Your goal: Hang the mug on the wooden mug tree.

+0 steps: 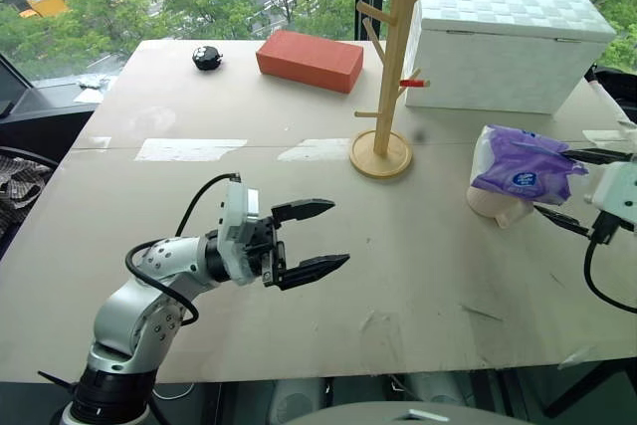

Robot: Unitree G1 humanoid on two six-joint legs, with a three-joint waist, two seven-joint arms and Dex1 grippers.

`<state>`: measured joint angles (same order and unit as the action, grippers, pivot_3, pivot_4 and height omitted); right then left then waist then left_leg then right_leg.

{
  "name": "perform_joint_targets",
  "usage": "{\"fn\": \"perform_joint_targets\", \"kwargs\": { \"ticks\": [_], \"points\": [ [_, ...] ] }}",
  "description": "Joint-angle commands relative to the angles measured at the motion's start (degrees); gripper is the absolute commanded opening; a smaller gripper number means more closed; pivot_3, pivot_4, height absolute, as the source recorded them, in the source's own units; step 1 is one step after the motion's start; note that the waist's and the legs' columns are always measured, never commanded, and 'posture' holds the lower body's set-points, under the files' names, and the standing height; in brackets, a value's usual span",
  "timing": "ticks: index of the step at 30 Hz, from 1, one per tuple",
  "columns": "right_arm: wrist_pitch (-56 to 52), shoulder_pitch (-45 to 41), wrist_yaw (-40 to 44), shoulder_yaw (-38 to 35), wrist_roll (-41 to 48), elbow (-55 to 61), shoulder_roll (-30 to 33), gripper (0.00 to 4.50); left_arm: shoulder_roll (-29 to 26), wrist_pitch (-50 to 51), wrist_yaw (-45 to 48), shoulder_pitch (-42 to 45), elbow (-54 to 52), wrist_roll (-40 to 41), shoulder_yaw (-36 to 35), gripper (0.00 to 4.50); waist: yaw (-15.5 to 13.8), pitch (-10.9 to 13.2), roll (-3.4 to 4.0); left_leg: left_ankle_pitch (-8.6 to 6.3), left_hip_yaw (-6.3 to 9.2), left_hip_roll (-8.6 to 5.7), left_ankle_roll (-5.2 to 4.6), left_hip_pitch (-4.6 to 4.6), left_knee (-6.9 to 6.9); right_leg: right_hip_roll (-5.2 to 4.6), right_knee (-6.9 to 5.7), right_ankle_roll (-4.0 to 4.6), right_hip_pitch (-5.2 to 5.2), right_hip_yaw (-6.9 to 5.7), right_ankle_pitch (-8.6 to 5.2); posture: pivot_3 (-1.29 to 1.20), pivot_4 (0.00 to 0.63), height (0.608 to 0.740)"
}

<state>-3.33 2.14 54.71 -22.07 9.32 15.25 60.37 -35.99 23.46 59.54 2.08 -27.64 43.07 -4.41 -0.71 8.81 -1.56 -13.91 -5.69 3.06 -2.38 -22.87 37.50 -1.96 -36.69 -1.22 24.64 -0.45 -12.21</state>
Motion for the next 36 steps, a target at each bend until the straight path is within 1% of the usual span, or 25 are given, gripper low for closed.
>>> {"fn": "perform_joint_targets", "kwargs": {
  "ticks": [1, 4, 5, 6, 7, 8, 9, 10, 11, 13, 14, 18, 25, 29, 33, 36],
  "points": [
    [1.8, -2.14, 0.42, 0.39, -0.73, -1.56, 1.01, 4.4, -0.1, -0.08, -0.5, 0.42, -2.41, 1.46, -0.98, 4.5, 0.0, 0.0, 0.0, 0.0, 0.01, 0.0, 0.0, 0.0, 0.0, 0.0, 0.0, 0.0, 0.0, 0.0, 0.0, 0.0, 0.15, 0.74],
    [2.08, -3.14, 0.82, 1.28, -0.72, -2.83, 1.06, 4.4, -0.12, -0.02, -0.55, 0.03, -3.15, 1.98, -0.96, 4.5, 0.0, 0.0, 0.0, 0.0, 0.0, 0.0, 0.0, 0.0, 0.0, 0.0, 0.0, 0.0, 0.0, 0.0, 0.0, 0.0, 0.15, 0.74],
    [2.21, -3.5, 0.87, 1.55, -0.79, -3.19, 1.06, 3.84, -0.1, -0.04, -0.64, -0.04, -3.3, 2.12, -0.94, 4.5, 0.0, 0.0, 0.0, 0.0, -0.01, 0.0, 0.0, 0.0, 0.0, 0.0, 0.0, 0.0, 0.0, 0.01, 0.0, 0.0, 0.15, 0.74],
    [2.19, -3.81, 0.96, 1.79, -0.76, -3.4, 1.02, 3.58, -0.05, -0.1, -0.69, -0.04, -3.35, 2.24, -0.91, 4.5, 0.0, 0.0, 0.0, 0.0, -0.01, 0.0, 0.0, 0.0, 0.0, 0.0, 0.0, 0.0, 0.0, 0.01, 0.0, 0.0, 0.15, 0.74],
    [2.16, -4.06, 1.13, 1.96, -0.69, -3.56, 0.96, 3.12, 0.05, -0.17, -0.78, -0.01, -3.42, 2.38, -0.86, 4.5, 0.0, 0.0, 0.0, 0.0, -0.01, 0.0, 0.0, 0.0, 0.0, 0.0, 0.0, 0.0, 0.0, 0.01, 0.0, 0.0, 0.15, 0.74],
    [2.0, -4.24, 1.31, 2.07, -0.55, -3.61, 0.88, 2.49, 0.15, -0.22, -0.88, 0.04, -3.44, 2.5, -0.84, 4.5, 0.0, 0.0, 0.0, 0.0, -0.01, 0.0, 0.0, 0.0, 0.0, 0.0, 0.0, 0.0, 0.0, 0.01, 0.0, 0.0, 0.15, 0.74],
    [1.84, -4.39, 1.42, 2.18, -0.47, -3.58, 0.8, 2.23, 0.27, -0.32, -0.94, 0.05, -3.45, 2.62, -0.85, 4.5, -0.01, 0.0, 0.0, 0.0, -0.01, 0.0, 0.0, 0.0, 0.0, 0.0, 0.0, 0.0, 0.0, 0.0, 0.0, 0.0, 0.15, 0.74],
    [1.81, -4.38, 1.55, 2.17, -0.39, -3.56, 0.78, 1.66, 0.41, -0.39, -1.06, 0.0, -3.58, 2.77, -0.82, 4.5, -0.01, 0.0, 0.0, 0.0, -0.01, 0.0, 0.0, 0.01, 0.0, 0.0, -0.01, 0.0, 0.0, 0.0, 0.0, 0.0, 0.15, 0.74],
    [1.68, -4.42, 1.66, 2.18, -0.23, -3.48, 0.76, 1.27, 0.52, -0.44, -1.1, -0.05, -3.65, 2.94, -0.8, 4.5, 0.0, 0.0, 0.0, 0.0, -0.01, 0.0, 0.0, 0.01, 0.0, 0.0, -0.01, 0.0, 0.0, 0.0, 0.0, 0.0, 0.15, 0.74],
    [1.15, -4.63, 1.82, 1.98, 0.28, -3.17, 0.74, 0.22, 0.68, -0.53, -0.77, -0.16, -3.81, 3.65, -0.9, 4.5, 0.0, 0.0, 0.0, 0.0, -0.01, 0.0, 0.0, 0.0, 0.0, 0.0, -0.01, 0.0, 0.0, 0.0, 0.0, 0.0, 0.15, 0.74],
    [0.84, -4.75, 1.85, 1.8, 0.54, -3.01, 0.72, 0.05, 0.7, -0.61, -0.59, -0.21, -3.84, 3.92, -0.98, 4.5, 0.0, 0.0, 0.0, 0.0, -0.01, 0.0, 0.0, 0.0, 0.0, 0.0, -0.01, 0.0, 0.0, 0.0, 0.0, 0.0, 0.15, 0.74],
    [-0.11, -4.7, 1.45, 0.95, 1.0, -2.58, 0.67, 0.05, 1.08, -1.11, -0.01, -0.23, -3.83, 4.81, -1.17, 4.5, 0.0, 0.0, 0.0, 0.0, -0.01, 0.01, 0.0, 0.01, 0.0, 0.0, -0.01, 0.0, 0.0, 0.0, 0.0, 0.0, 0.15, 0.74],
    [-4.07, -5.47, -2.5, -3.74, 1.27, -3.64, 0.12, 0.05, 1.79, -1.73, 0.47, 0.1, -3.44, 5.29, -0.92, 4.5, -0.01, 0.0, 0.01, 0.0, -0.02, 0.0, 0.0, 0.01, 0.0, 0.0, -0.02, 0.0, 0.0, 0.01, 0.0, 0.0, 0.15, 0.74],
    [-6.1, -5.07, -7.1, -5.6, -2.26, -8.11, 0.03, 0.05, 2.59, -1.91, -0.26, 1.0, -3.24, 5.07, -0.48, 4.5, -0.01, 0.0, 0.0, 0.0, -0.02, 0.0, 0.0, 0.01, 0.0, 0.01, -0.02, 0.0, 0.0, 0.0, 0.01, 0.0, 0.15, 0.74],
    [-9.14, -8.55, -12.16, -2.87, -4.07, -14.03, -1.54, 0.05, 3.75, -1.65, -1.41, 2.74, -3.05, 4.49, 0.5, 4.5, -0.01, 0.0, 0.0, 0.01, -0.04, -0.03, 0.0, 0.01, 0.03, 0.0, -0.02, 0.01, -0.01, 0.03, 0.01, 0.0, 0.15, 0.74],
    [-8.1, -13.06, -14.6, 2.56, -7.1, -21.28, -3.32, 0.05, 4.58, -1.0, -2.63, 4.95, -2.69, 4.38, 1.2, 4.5, 0.32, -0.01, 0.01, 0.01, -0.07, -0.07, 0.0, 0.04, 0.04, 0.03, -0.04, 0.0, -0.01, 0.09, 0.02, 0.0, 0.15, 0.74]
  ]
}}
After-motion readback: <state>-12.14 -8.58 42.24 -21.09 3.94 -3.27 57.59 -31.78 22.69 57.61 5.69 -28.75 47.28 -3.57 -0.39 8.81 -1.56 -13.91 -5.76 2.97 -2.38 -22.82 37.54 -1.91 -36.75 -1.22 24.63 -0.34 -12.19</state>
